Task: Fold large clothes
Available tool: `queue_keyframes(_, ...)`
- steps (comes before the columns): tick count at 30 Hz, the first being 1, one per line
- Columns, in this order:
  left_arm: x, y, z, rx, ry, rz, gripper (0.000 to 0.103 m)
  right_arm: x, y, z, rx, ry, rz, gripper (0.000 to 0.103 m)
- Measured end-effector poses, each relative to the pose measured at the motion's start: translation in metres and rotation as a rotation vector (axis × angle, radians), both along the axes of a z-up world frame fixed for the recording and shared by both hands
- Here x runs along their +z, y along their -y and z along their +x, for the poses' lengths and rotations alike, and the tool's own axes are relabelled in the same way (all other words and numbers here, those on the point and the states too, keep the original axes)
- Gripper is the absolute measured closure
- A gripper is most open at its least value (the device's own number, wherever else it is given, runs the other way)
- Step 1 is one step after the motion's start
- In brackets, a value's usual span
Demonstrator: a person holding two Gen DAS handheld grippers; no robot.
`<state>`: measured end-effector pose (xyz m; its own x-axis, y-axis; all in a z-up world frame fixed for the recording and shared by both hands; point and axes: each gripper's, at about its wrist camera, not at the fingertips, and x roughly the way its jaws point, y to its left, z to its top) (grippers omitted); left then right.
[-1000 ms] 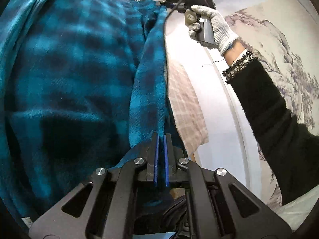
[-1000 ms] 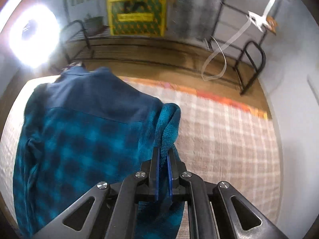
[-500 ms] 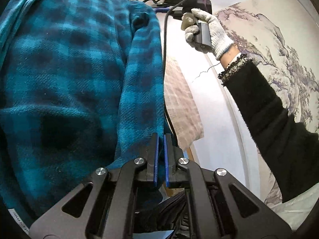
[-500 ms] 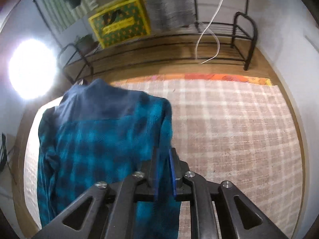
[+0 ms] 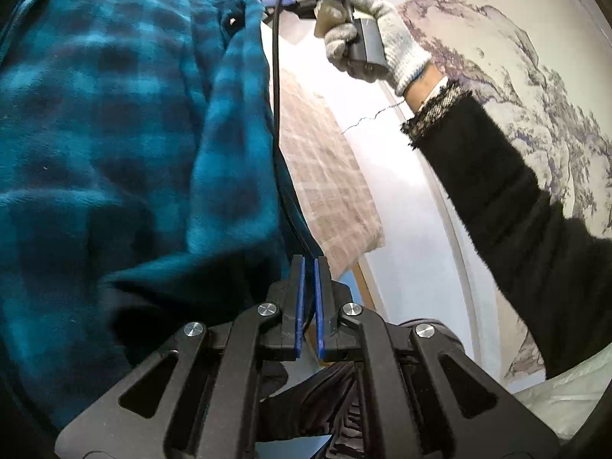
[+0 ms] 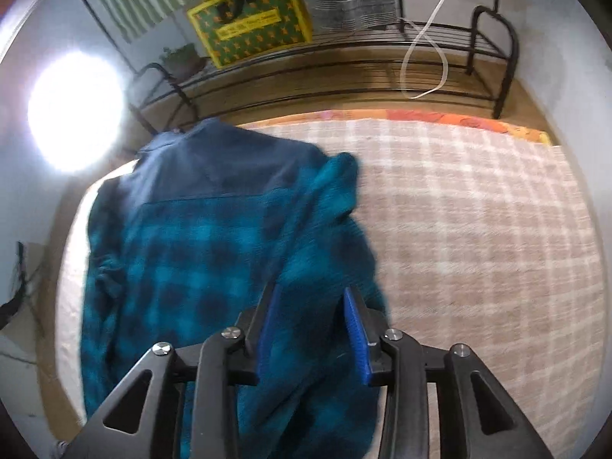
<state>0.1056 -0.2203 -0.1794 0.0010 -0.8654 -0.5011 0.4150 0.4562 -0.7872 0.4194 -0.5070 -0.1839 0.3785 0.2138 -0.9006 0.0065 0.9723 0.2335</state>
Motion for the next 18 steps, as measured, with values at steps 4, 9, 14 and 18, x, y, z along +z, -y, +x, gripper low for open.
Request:
queue_keyframes(4, 0.002, 0.004, 0.000, 0.000, 0.020, 0.020, 0.100, -0.006, -0.020, -0.006, 0.086, -0.034, -0.094, 0.075)
queue_keyframes(9, 0.020, -0.014, 0.012, 0.089, 0.096, 0.025, 0.100, -0.008, -0.013, -0.011, 0.085, -0.057, -0.138, 0.093)
queue_keyframes(14, 0.022, -0.031, 0.023, 0.228, 0.182, 0.099, 0.049, 0.003, 0.017, -0.025, 0.032, -0.036, -0.092, 0.100)
queue_keyframes(18, 0.015, -0.032, 0.032, 0.265, 0.197, 0.153, 0.049, 0.008, 0.032, -0.035, 0.012, -0.012, -0.028, 0.100)
